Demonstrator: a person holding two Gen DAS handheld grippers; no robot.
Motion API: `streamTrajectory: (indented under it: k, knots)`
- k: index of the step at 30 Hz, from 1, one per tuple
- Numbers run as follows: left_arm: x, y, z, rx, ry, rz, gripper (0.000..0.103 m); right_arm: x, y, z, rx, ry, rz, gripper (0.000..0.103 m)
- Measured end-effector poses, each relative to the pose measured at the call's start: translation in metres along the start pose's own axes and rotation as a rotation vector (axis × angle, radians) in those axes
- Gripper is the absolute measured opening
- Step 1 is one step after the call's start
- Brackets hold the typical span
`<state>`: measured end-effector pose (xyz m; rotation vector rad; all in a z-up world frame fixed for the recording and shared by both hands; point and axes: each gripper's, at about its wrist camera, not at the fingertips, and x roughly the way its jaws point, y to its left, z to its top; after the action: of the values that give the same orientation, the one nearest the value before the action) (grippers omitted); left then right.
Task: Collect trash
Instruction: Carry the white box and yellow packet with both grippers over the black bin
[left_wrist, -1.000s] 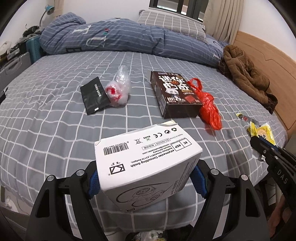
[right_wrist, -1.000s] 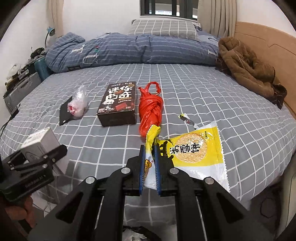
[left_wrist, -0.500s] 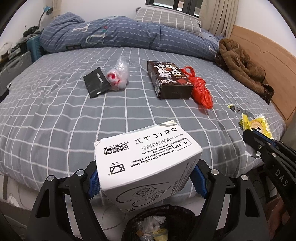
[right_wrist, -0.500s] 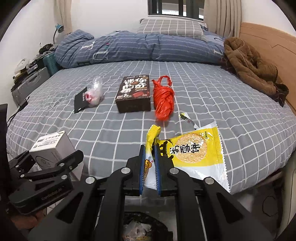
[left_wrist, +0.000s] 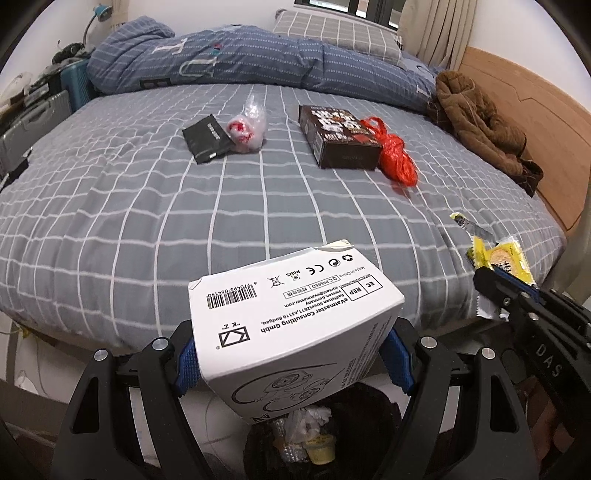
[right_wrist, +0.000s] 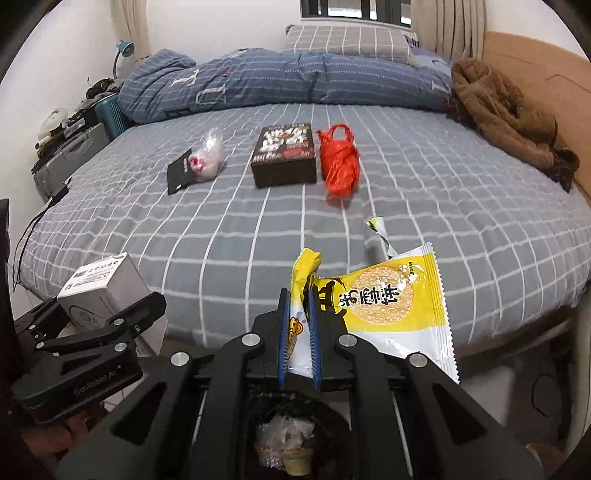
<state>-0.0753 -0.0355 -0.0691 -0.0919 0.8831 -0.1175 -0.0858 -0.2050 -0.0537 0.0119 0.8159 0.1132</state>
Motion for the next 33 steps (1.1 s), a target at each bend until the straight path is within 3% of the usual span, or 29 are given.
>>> streamTrajectory:
  k: [14,33]
  knots:
    - [-0.008,-0.001,-0.051,0.012,0.077,0.008,0.076,-0.005,0.009,-0.05,-0.009,0.096,0.013,0.01]
    - [-0.021,0.03,-0.106,-0.085,0.186,0.019,0.076,0.008,0.017,-0.112,0.048,0.29,0.046,0.01]
